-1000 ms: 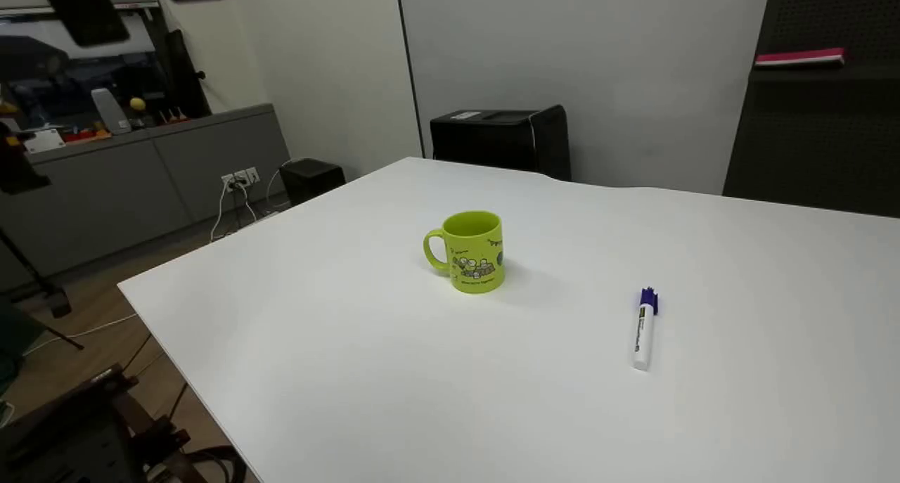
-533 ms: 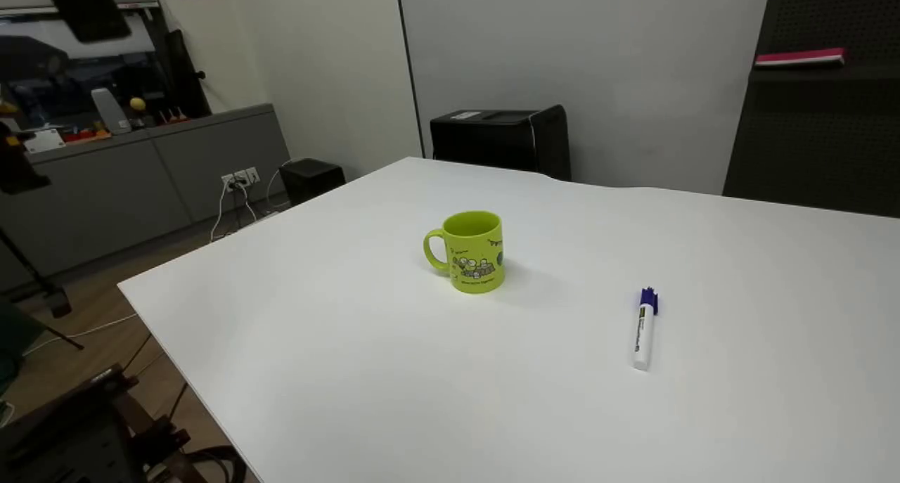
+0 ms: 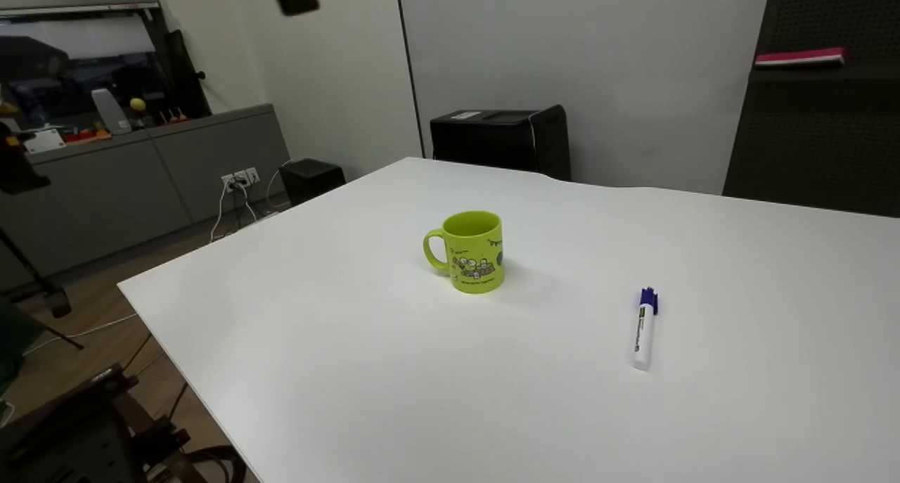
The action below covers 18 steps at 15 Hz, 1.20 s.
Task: Pick up the marker and put it in the white cup
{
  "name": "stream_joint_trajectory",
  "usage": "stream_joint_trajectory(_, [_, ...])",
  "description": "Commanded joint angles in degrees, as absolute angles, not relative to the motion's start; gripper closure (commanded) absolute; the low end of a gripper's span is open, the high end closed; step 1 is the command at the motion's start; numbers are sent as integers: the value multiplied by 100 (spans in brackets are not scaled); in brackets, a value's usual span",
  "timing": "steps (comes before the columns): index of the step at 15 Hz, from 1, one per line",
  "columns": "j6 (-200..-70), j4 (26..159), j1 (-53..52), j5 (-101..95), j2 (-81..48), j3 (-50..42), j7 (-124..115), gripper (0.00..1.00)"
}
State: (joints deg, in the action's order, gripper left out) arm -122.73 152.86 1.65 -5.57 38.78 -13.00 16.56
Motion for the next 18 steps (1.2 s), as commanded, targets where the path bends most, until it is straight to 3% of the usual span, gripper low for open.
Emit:
stream_joint_trajectory(1, [-12801, 14329, 147, -334, 2434, -1485, 1855, 0])
stream_joint_trajectory(15, [-13560, 11987, 878, 549, -909, -1360, 2705, 0])
stream_joint_trajectory(17, [-13466, 11727, 1036, 546, -1206, -1266, 2636, 0])
stream_joint_trajectory(18, [-13656, 12197, 1043, 396, -835, -1213, 2576, 0])
